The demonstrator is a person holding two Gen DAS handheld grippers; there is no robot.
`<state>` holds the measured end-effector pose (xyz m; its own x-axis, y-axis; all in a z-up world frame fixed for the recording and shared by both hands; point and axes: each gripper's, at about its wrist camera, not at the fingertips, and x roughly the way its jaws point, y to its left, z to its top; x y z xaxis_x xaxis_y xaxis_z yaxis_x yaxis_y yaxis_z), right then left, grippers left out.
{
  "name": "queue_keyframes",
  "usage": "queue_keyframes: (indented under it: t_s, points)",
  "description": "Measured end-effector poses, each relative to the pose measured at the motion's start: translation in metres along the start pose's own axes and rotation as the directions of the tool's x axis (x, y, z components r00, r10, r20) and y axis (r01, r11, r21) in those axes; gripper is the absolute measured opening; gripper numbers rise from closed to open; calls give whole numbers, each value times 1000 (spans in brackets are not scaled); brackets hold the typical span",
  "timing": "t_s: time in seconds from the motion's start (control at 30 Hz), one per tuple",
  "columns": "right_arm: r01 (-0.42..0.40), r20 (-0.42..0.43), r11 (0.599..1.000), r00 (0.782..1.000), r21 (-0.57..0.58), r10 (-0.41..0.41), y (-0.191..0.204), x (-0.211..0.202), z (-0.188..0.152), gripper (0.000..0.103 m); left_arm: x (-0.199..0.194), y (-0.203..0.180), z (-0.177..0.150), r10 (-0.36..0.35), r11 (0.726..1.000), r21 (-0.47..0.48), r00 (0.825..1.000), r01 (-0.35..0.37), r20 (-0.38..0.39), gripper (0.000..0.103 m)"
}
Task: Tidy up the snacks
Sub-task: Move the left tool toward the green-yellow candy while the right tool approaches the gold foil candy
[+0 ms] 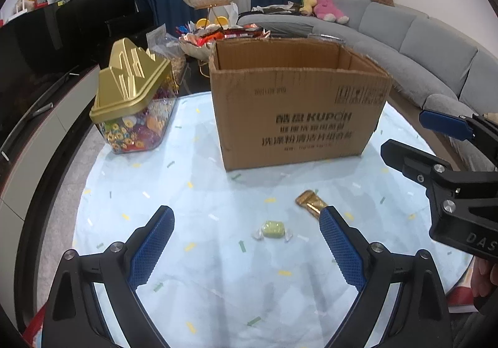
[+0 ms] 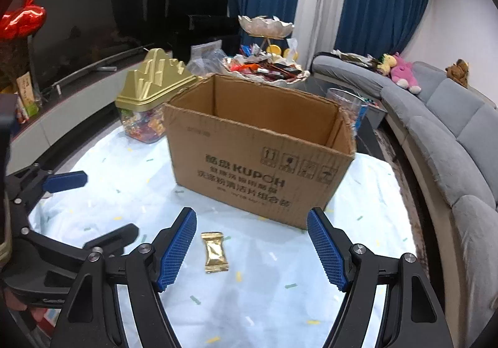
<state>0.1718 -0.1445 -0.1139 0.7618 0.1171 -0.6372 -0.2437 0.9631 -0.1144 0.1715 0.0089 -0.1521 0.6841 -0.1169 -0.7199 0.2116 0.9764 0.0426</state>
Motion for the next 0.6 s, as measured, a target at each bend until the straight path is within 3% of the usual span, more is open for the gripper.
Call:
queue_keyframes:
  t_s: [0.33, 0.6]
  points:
    - [-58, 35, 994, 998, -96, 61, 18, 8, -21, 74, 19, -11, -24, -3, 998, 58, 1000, 1, 27, 94]
    - [-53, -18, 992, 998, -111, 52, 19, 26, -35, 74, 34, -16, -29, -8, 996, 92, 999, 5, 31, 87]
